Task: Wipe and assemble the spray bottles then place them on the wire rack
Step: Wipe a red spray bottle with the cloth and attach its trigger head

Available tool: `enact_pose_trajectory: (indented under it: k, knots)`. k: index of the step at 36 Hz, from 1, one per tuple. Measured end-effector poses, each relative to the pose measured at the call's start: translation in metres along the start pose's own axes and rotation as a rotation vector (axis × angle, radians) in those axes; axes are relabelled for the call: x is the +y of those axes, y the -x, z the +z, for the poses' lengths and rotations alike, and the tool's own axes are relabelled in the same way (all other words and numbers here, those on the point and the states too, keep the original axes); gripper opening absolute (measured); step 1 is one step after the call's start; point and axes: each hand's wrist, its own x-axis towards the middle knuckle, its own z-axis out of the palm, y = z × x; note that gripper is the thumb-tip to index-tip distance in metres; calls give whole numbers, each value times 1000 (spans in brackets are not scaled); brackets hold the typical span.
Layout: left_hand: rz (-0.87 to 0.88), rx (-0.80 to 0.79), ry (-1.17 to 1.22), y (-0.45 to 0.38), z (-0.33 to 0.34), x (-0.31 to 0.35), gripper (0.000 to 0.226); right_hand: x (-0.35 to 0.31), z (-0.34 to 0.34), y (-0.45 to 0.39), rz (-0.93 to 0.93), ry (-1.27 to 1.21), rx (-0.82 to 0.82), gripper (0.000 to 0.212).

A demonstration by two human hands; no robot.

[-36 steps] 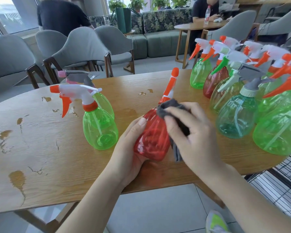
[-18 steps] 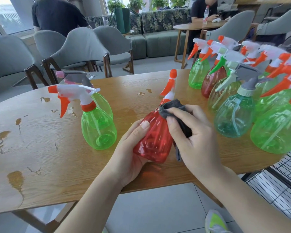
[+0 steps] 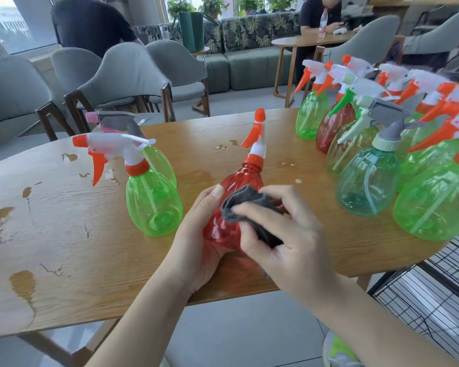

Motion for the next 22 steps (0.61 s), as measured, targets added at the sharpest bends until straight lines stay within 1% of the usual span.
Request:
enact_pose_trajectory:
  k: [4, 5, 6, 8, 9, 11, 13, 14, 17, 18, 20, 22]
  knots:
    - [-9, 16, 68, 2, 1, 1, 86, -4, 4, 7, -201, 37, -81, 14]
    - [-11, 17, 61, 4, 2, 1, 80, -4, 5, 8, -241, 60, -93, 14]
    - [-15, -6, 42, 6, 3, 0, 69, -3, 5, 8, -267, 82, -96, 14]
    - [-42, -93, 37, 9, 4, -2, 49, -2, 2, 6, -293, 106, -77, 13]
    - [-58, -119, 40, 11, 6, -2, 47, -1, 0, 4, -294, 110, -60, 13]
    - [-72, -156, 43, 11, 8, 0, 49, 1, -3, 0, -259, 108, -22, 14]
    - [-67, -152, 22, 9, 7, 1, 60, 6, -6, -4, -165, 87, 15, 16]
    - [-63, -150, 9, 8, 6, 1, 65, 10, -7, -7, -98, 76, 27, 17]
    - [-71, -141, 6, 12, 3, -2, 68, 18, -11, -13, 152, -2, 42, 21]
    - [-82, -144, 13, 13, 3, -3, 71, 18, -12, -14, 209, -37, 45, 22]
    - [-101, -125, 17, 15, 1, -4, 76, 16, -11, -12, 241, -63, 42, 22]
    - [-88, -94, 17, 17, 1, -5, 81, 11, -9, -9, 210, -79, 39, 21]
